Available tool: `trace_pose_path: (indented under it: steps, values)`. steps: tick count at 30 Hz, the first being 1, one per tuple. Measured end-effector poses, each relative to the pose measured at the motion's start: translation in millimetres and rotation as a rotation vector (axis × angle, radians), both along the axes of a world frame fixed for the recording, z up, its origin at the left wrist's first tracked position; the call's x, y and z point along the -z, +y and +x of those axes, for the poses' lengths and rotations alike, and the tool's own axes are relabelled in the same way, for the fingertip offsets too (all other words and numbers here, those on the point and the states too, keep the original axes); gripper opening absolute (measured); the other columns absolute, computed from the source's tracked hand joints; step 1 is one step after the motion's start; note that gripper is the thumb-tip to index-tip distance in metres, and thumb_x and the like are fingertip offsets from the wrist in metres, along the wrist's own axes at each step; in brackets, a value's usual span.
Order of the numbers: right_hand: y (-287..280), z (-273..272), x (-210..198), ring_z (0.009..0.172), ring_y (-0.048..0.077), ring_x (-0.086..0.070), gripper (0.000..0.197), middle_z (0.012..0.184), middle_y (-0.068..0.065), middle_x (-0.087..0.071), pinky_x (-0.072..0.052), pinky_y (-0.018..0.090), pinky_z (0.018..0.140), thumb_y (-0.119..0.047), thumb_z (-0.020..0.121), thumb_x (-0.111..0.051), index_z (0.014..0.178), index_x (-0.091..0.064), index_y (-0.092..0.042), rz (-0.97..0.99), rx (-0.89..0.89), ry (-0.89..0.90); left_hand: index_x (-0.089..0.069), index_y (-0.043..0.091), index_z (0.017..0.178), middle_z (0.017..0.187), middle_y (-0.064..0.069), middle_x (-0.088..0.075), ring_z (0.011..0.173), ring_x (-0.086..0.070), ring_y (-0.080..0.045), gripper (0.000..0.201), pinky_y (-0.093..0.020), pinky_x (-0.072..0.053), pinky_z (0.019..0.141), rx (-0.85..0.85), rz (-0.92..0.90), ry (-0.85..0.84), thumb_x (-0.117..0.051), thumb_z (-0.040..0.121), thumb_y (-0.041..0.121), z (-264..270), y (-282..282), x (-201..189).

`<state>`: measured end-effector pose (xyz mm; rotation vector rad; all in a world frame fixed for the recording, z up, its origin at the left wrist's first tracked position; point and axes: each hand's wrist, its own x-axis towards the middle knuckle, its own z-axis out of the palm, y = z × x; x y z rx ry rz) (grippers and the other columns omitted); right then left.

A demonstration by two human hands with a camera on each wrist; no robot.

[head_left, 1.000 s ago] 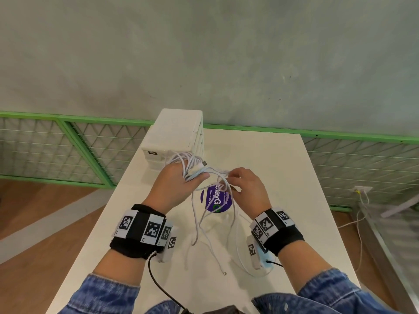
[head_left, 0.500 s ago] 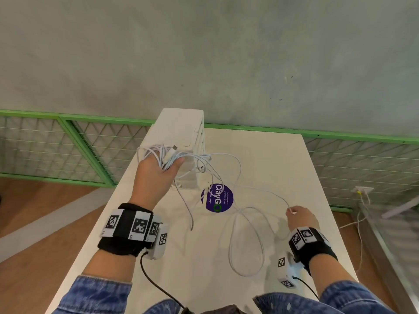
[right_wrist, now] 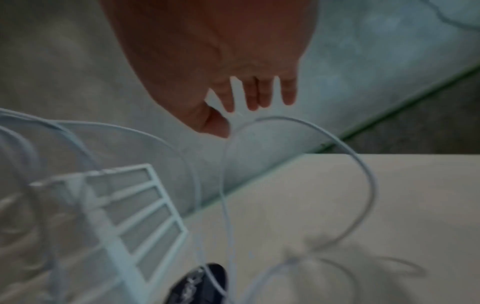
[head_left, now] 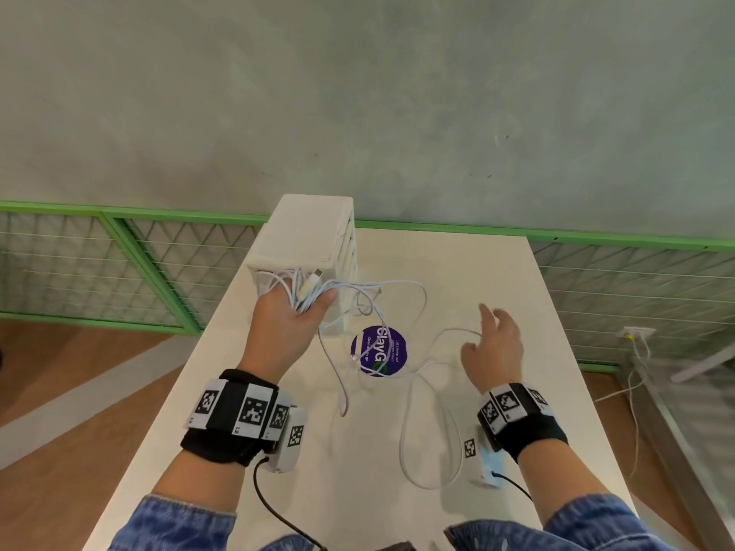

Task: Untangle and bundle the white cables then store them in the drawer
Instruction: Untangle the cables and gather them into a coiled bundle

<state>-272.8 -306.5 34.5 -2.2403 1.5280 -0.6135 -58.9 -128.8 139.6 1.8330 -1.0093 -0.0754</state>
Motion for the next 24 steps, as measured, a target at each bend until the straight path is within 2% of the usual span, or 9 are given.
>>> trace_pose_path:
  steps: [1, 3, 6, 10, 15, 18, 20, 22, 24]
  values:
    - [4, 9, -11, 0.126, 0.029, -0.040, 0.053, 0.135, 0.013, -0.044, -0.033, 0.038, 0.104, -0.012, 0.083, -0.060, 0.134, -0.047, -0.012, -0.057, -0.092, -0.142, -0.051, 0.032, 0.067, 0.068, 0.014, -0.053, 0.067, -0.052, 0.002, 0.026, -0.004, -0.035, 0.057, 0.009, -0.001, 0.003, -0.069, 0.085, 0.026, -2, 0, -1]
    - [17, 27, -33, 0.116, 0.014, -0.049, 0.040, 0.124, -0.001, -0.054, -0.036, 0.027, 0.099, -0.028, 0.086, -0.064, 0.124, -0.057, -0.020, 0.084, -0.328, -0.341, -0.052, 0.032, 0.068, 0.067, 0.015, -0.053, 0.066, -0.053, 0.002, 0.025, -0.003, -0.035, 0.058, 0.021, -0.008, 0.013, -0.069, 0.084, 0.025, -5, -1, -2]
    - [35, 48, -43, 0.108, 0.005, -0.050, 0.038, 0.117, -0.010, -0.056, -0.036, 0.022, 0.093, -0.039, 0.084, -0.064, 0.119, -0.060, -0.024, 0.350, -0.548, -0.224, -0.058, 0.022, 0.078, 0.073, 0.016, -0.055, 0.071, -0.055, 0.003, 0.014, -0.002, -0.037, 0.060, 0.008, -0.044, 0.014, -0.070, 0.084, 0.025, -6, -1, -2]
    - [37, 50, -30, 0.094, 0.013, -0.060, 0.016, 0.099, -0.003, -0.067, -0.038, 0.023, 0.080, -0.029, 0.091, -0.055, 0.097, -0.066, -0.018, 0.363, -0.496, -0.176, -0.056, 0.017, 0.080, 0.072, 0.008, -0.056, 0.070, -0.055, -0.002, 0.019, -0.004, -0.038, 0.058, -0.058, -0.096, 0.028, -0.070, 0.083, 0.028, 3, 5, -1]
    - [36, 47, -57, 0.073, 0.019, -0.064, 0.017, 0.077, 0.002, -0.067, -0.050, 0.024, 0.070, -0.011, 0.095, -0.045, 0.086, -0.057, -0.019, 0.319, -0.416, -0.645, -0.054, 0.012, 0.071, 0.067, 0.001, -0.054, 0.063, -0.051, -0.007, 0.030, -0.008, -0.037, 0.054, -0.067, -0.028, 0.054, -0.073, 0.079, 0.035, 10, 8, 4]
    - [34, 45, -83, 0.063, 0.012, -0.058, 0.023, 0.070, 0.003, -0.058, -0.048, 0.016, 0.064, -0.006, 0.097, -0.041, 0.087, -0.054, -0.022, 0.241, -0.361, -0.874, -0.055, 0.005, 0.073, 0.068, -0.002, -0.055, 0.062, -0.051, -0.011, 0.037, -0.008, -0.036, 0.052, -0.059, -0.004, 0.089, -0.074, 0.076, 0.036, 9, 5, 8]
    - [29, 40, -92, 0.062, 0.006, -0.052, 0.023, 0.067, 0.001, -0.054, -0.045, 0.012, 0.063, -0.009, 0.097, -0.041, 0.087, -0.053, -0.026, 0.134, -0.305, -0.888, -0.059, 0.003, 0.080, 0.075, -0.007, -0.060, 0.069, -0.055, -0.021, 0.044, -0.012, -0.038, 0.055, -0.078, 0.009, 0.104, -0.068, 0.078, 0.045, 12, 6, 11]
    - [20, 31, -92, 0.065, 0.004, -0.049, 0.017, 0.075, -0.005, -0.054, -0.042, 0.013, 0.063, -0.013, 0.097, -0.042, 0.092, -0.055, -0.023, 0.042, -0.206, -0.892, -0.060, -0.001, 0.086, 0.079, -0.016, -0.062, 0.074, -0.058, -0.030, 0.060, -0.025, -0.041, 0.058, -0.089, 0.021, 0.113, -0.058, 0.077, 0.058, 16, 7, 12]
    - [10, 20, -87, 0.070, -0.004, -0.050, 0.014, 0.083, -0.010, -0.056, -0.039, 0.007, 0.066, -0.013, 0.096, -0.044, 0.097, -0.057, -0.017, -0.023, -0.084, -0.879, -0.058, -0.003, 0.083, 0.075, -0.020, -0.061, 0.070, -0.057, -0.032, 0.061, -0.026, -0.038, 0.055, -0.099, 0.026, 0.104, -0.058, 0.078, 0.057, 17, 8, 11]
